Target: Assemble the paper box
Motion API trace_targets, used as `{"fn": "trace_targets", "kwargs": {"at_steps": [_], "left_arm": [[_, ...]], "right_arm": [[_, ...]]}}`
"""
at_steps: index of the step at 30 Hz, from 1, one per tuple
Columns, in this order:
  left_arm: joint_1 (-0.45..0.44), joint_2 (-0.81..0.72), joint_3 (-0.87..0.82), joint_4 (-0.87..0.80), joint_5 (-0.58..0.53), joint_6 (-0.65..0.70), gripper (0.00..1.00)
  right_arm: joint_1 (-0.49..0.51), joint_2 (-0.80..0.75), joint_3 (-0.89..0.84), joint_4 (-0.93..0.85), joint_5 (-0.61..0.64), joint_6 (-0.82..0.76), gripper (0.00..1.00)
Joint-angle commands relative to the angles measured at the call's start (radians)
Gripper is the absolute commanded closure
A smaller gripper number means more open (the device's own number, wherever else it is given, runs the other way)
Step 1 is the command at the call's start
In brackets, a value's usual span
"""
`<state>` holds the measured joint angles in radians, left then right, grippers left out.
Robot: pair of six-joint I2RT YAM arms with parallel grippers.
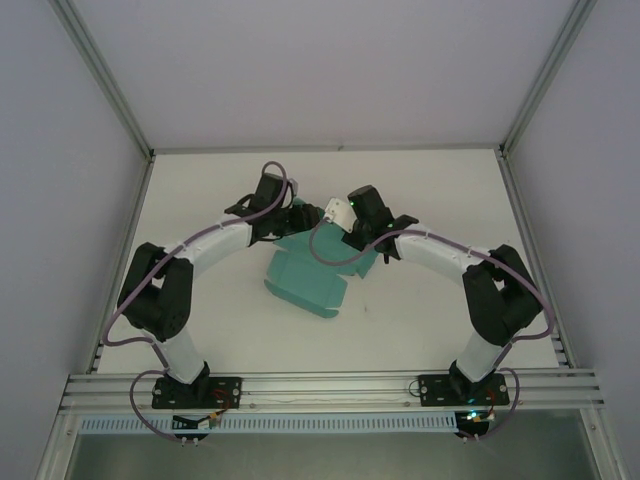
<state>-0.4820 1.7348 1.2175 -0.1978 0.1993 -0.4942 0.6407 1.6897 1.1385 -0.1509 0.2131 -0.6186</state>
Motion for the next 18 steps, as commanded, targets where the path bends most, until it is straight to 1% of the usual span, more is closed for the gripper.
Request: {"fn": "trace_targets", "kwargs": {"at_steps": [1, 2, 4, 5, 8, 11, 14, 15, 18], "left_arm": [[-0.033, 0.036, 0.052, -0.05, -0.039, 0.03, 0.36], [-0.036, 0.043, 0.057, -0.053, -0.045, 0.027, 0.35], [-0.038, 0.046, 0.059, -0.058, -0.052, 0.019, 0.3], [-0.037, 0.044, 0.057, -0.06, -0.05, 0.019, 0.29], [-0.037, 0.01, 0.033, -0.066, -0.063, 0.035, 0.25], [-0.036, -0.07, -0.022, -0.074, -0.111, 0.066, 0.17], [-0.018, -0.162, -0.095, -0.12, -0.172, 0.085, 0.02], [-0.007, -0.194, -0.124, -0.132, -0.198, 0.086, 0.0], [0.045, -0.262, -0.198, -0.152, -0.249, 0.078, 0.0]], "right_arm": [[0.026, -0.03, -0.007, 0.081, -0.022, -0.016, 1.0], [0.029, -0.036, -0.014, 0.089, -0.02, -0.019, 1.0], [0.029, -0.041, -0.019, 0.09, -0.018, -0.011, 1.0], [0.029, -0.045, -0.018, 0.087, -0.015, -0.008, 1.0], [0.03, -0.05, -0.027, 0.091, 0.032, -0.007, 1.0], [0.03, -0.054, -0.032, 0.088, 0.083, -0.007, 1.0], [0.028, -0.07, -0.048, 0.083, 0.094, -0.001, 1.0], [0.028, -0.076, -0.055, 0.08, 0.093, 0.0, 1.0], [0.028, -0.096, -0.076, 0.081, 0.094, 0.005, 1.0]]}}
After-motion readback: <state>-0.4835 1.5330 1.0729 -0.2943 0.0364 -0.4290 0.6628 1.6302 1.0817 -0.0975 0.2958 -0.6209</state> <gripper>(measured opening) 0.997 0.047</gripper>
